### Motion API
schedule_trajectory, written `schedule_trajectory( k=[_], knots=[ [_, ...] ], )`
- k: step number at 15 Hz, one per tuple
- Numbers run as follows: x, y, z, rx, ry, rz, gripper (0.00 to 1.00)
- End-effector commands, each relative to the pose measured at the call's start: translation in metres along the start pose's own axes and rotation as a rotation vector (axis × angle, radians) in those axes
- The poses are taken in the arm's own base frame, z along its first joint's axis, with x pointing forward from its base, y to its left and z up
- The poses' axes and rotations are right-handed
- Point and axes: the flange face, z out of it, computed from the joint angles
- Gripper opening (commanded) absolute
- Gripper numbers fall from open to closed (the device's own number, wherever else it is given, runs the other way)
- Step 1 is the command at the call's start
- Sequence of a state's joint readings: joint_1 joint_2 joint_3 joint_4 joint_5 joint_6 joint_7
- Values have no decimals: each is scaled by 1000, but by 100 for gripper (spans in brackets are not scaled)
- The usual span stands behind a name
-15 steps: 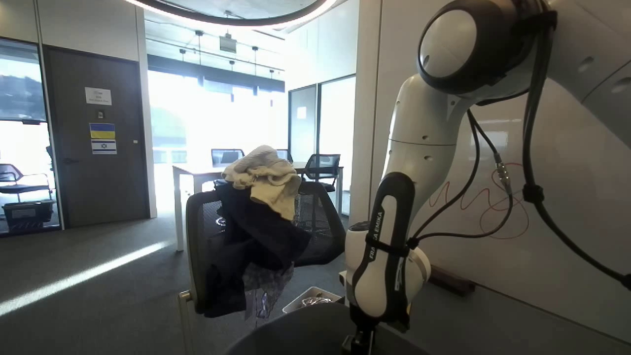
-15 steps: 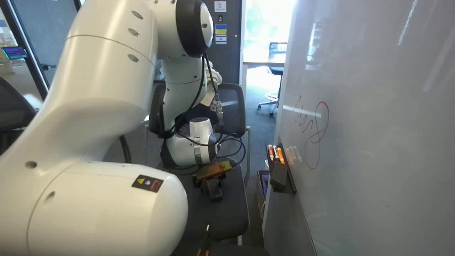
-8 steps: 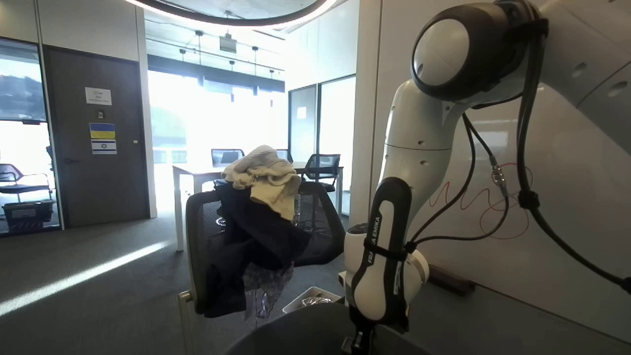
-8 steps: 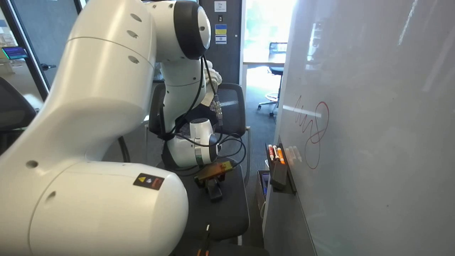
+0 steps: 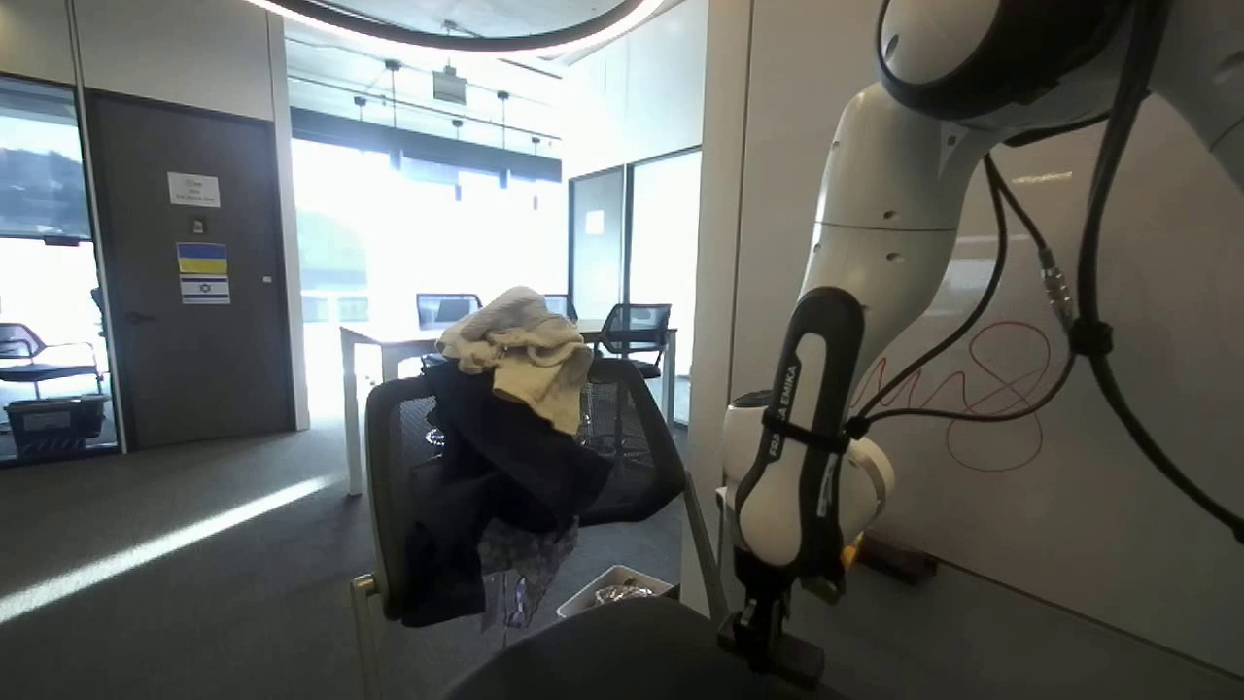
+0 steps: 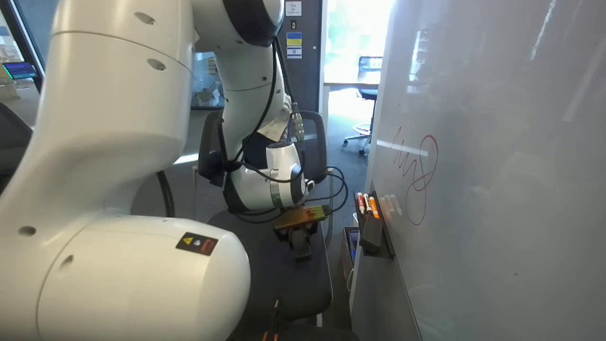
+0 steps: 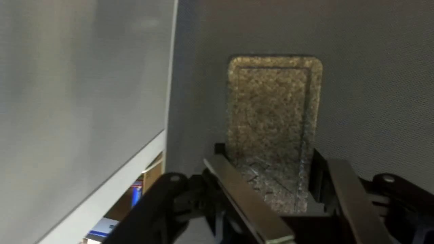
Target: Put the white cloth on the chair back rest then pick up the whiteboard eraser and erase then drawings on the board
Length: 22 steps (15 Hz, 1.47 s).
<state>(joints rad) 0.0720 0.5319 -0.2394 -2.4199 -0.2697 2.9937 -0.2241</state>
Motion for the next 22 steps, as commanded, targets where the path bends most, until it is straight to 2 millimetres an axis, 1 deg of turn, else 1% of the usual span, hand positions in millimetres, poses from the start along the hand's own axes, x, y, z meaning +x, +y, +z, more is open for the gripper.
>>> schedule_trajectory(
  k=[1,2,4,5,7,9,11,13,15,17,20,22],
  knots=[
    [-36,30,-60,-63,12,189,31],
    [-40,37,-73,-83,13,232,31],
    [-42,53,-96,-154,5,297,31],
    [-37,66,-109,-199,13,336,31],
    [-32,77,-131,-273,27,408,31],
    [-21,84,-149,-358,44,466,31],
    [-11,83,-162,-446,49,521,31],
    [-6,78,-173,-533,49,576,31],
    [-5,71,-181,-626,49,628,31],
    [-11,72,-183,-728,26,681,31],
    [-26,78,-178,-886,-38,730,31],
    [-33,81,-183,-984,-42,746,31]
  ],
)
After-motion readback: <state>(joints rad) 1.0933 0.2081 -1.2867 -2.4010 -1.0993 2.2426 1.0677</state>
